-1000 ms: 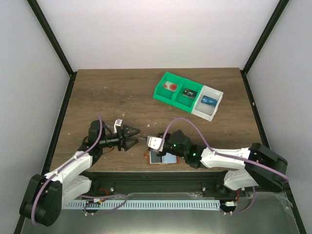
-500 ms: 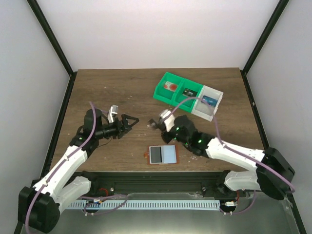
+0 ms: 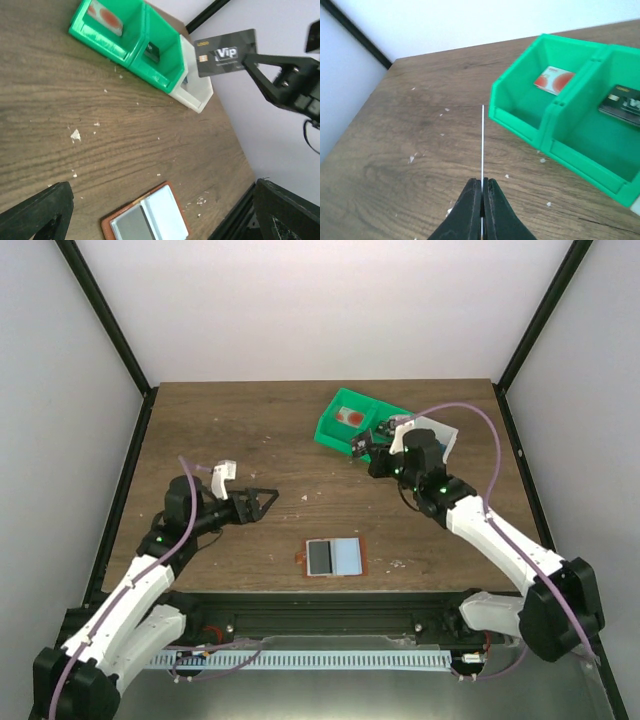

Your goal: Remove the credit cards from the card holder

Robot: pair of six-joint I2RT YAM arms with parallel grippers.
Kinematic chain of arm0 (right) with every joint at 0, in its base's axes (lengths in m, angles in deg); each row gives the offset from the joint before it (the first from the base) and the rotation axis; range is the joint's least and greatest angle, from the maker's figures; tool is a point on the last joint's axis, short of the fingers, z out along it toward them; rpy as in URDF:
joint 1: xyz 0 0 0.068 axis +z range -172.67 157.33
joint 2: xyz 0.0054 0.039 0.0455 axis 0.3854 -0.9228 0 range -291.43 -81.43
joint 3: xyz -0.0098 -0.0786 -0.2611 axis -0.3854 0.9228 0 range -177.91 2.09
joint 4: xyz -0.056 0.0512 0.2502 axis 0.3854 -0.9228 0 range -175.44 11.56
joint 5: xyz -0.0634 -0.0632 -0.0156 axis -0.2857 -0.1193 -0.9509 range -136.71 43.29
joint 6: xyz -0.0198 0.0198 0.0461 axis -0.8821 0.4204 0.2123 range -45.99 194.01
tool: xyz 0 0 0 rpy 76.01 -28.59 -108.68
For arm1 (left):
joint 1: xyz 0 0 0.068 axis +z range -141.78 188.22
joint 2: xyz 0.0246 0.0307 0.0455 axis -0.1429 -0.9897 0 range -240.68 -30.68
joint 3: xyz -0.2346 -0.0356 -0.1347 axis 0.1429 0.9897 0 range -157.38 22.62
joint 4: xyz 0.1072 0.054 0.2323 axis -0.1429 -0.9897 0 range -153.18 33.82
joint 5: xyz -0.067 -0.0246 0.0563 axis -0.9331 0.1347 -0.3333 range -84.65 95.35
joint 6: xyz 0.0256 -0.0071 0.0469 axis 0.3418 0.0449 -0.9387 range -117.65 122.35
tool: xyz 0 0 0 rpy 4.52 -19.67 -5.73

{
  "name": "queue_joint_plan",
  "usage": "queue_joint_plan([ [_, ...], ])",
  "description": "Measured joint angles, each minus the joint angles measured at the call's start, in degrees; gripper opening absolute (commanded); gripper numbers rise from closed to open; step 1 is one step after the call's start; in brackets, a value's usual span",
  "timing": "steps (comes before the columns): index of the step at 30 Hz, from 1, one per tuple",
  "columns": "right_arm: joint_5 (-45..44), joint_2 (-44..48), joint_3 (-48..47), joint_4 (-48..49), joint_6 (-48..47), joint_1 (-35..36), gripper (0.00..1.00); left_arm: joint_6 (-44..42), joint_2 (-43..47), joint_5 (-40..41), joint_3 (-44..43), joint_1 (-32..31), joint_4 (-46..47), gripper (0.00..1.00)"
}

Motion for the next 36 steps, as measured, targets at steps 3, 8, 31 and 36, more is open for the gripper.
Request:
queue_joint_plan([
  [3,0.13,-3.28,-2.27,-1.11,3.41,-3.3,0.0,-2.14,3.04,0.87,2.32,0.0,2.49,1.0],
  [8,0.35,-10.27,-6.14,-1.81,9.6,-9.6,0.01,-2.71,3.82,2.78,4.13,0.0,3.17,1.0],
  [31,-5.38,-33.09,-19.76,2.19,27.69,-16.74,0.01,-12.7,-1.16,-1.4,-4.11,0.0,-4.31,1.0],
  [36,-6.03,-37.07,-21.62,2.32,28.81,-16.74,0.0,-13.09,-0.02,-1.97,-3.98,0.0,-4.2,1.0],
])
